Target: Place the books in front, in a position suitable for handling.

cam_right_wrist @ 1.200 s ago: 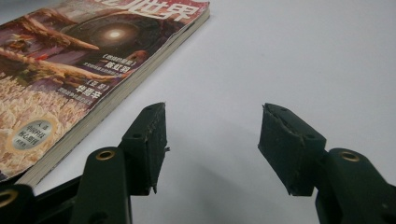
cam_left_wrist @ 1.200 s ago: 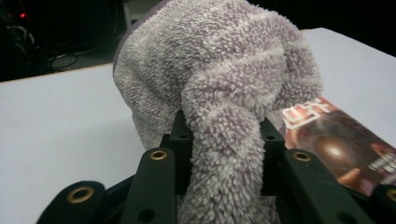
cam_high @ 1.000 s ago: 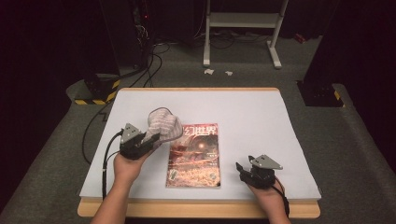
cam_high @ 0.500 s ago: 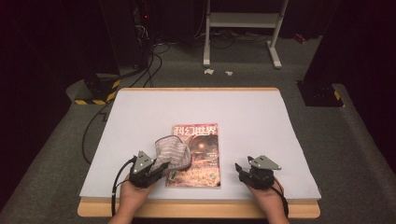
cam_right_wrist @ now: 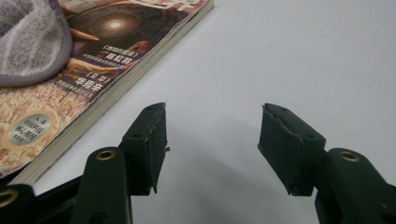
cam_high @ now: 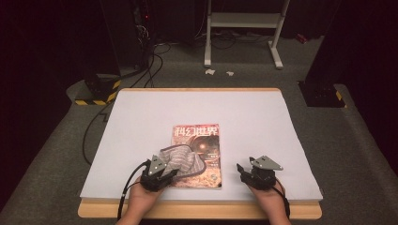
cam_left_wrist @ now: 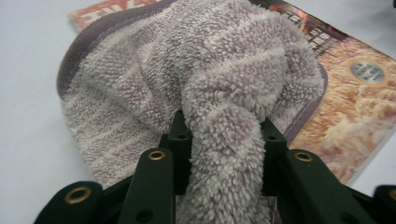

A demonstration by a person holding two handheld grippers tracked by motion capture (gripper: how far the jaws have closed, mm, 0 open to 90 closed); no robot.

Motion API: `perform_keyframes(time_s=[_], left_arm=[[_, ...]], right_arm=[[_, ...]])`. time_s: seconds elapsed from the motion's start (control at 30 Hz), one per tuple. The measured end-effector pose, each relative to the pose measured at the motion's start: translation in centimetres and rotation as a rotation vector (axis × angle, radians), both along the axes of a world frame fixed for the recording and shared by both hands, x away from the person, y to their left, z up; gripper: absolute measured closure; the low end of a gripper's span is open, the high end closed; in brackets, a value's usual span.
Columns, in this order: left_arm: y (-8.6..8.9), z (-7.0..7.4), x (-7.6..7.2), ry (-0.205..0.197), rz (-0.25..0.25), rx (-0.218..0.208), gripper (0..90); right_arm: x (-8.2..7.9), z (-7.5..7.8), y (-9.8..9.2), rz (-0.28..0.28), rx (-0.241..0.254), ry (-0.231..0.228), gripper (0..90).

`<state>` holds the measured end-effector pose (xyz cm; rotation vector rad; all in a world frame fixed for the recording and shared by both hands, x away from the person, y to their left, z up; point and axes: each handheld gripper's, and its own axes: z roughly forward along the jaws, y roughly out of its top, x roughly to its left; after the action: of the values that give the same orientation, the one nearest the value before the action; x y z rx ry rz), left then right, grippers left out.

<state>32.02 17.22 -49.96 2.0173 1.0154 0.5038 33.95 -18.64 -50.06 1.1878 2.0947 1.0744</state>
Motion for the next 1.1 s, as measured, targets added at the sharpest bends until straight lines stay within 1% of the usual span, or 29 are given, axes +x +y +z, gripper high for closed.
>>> perform_keyframes(time_s=[0.03, 0.07, 0.1, 0.13, 0.23, 0.3, 0.33, 0.4, 0.43, 0.5, 0.6, 0.7, 0.73, 0.83, 0.97, 1.03, 1.07, 1.1], left_arm=[[-0.2, 0.0, 0.0, 0.001, -0.005, 0.003, 66.5], [-0.8, 0.0, 0.2, 0.006, -0.019, 0.021, 66.5], [-1.2, -0.1, 0.2, 0.007, -0.024, 0.029, 66.5], [-2.0, -0.1, 0.4, 0.013, -0.039, 0.042, 66.5], [-3.4, 0.0, 0.8, 0.024, -0.065, 0.052, 66.5], [-4.4, 0.0, 1.2, 0.031, -0.081, 0.05, 66.5], [-5.0, 0.0, 1.4, 0.036, -0.084, 0.041, 66.5], [-6.0, 0.0, 1.8, 0.04, -0.103, 0.045, 66.5], [-6.6, 0.1, 1.9, 0.044, -0.109, 0.04, 66.5], [-7.8, 0.2, 2.2, 0.049, -0.134, 0.044, 66.5], [-9.6, 0.2, 2.3, 0.056, -0.167, 0.036, 66.4], [-10.7, 0.2, 2.3, 0.046, -0.186, 0.043, 66.3], [-10.8, 0.2, 2.3, 0.041, -0.187, 0.049, 66.3], [-10.3, 0.1, 2.4, 0.042, -0.184, 0.048, 66.2], [-8.4, 0.1, 2.3, 0.038, -0.15, 0.051, 66.3], [-7.3, 0.0, 2.3, 0.038, -0.131, 0.049, 66.3], [-6.2, 0.0, 2.2, 0.039, -0.111, 0.042, 66.3], [-5.9, 0.0, 2.2, 0.039, -0.103, 0.039, 66.3]], right_arm=[[0.1, 0.0, -0.1, 0.0, 0.001, 0.0, 41.5], [0.1, 0.0, -0.1, -0.001, 0.002, 0.001, 41.5], [0.1, 0.0, -0.1, -0.004, 0.004, 0.002, 41.5], [0.1, 0.1, -0.2, -0.007, 0.006, 0.003, 41.5], [0.1, 0.2, -0.5, -0.012, 0.012, -0.003, 41.6], [0.1, 0.3, -0.7, -0.019, 0.018, -0.002, 41.6], [0.2, 0.3, -0.8, -0.02, 0.018, -0.005, 41.6], [0.2, 0.3, -1.1, -0.026, 0.024, -0.005, 41.7], [0.2, 0.3, -1.2, -0.029, 0.027, -0.004, 41.7], [0.2, 0.4, -1.4, -0.033, 0.029, -0.005, 41.7], [0.2, 0.5, -1.6, -0.039, 0.035, -0.005, 41.8], [0.3, 0.5, -1.6, -0.039, 0.035, -0.007, 41.8], [0.2, 0.5, -1.6, -0.039, 0.034, -0.006, 41.8], [0.2, 0.4, -1.7, -0.039, 0.035, -0.007, 41.8], [0.3, 0.4, -1.7, -0.038, 0.034, -0.004, 41.8], [0.3, 0.4, -1.7, -0.039, 0.034, -0.003, 41.8], [0.3, 0.4, -1.6, -0.039, 0.032, -0.003, 41.9], [0.3, 0.4, -1.6, -0.04, 0.031, -0.002, 41.8]])
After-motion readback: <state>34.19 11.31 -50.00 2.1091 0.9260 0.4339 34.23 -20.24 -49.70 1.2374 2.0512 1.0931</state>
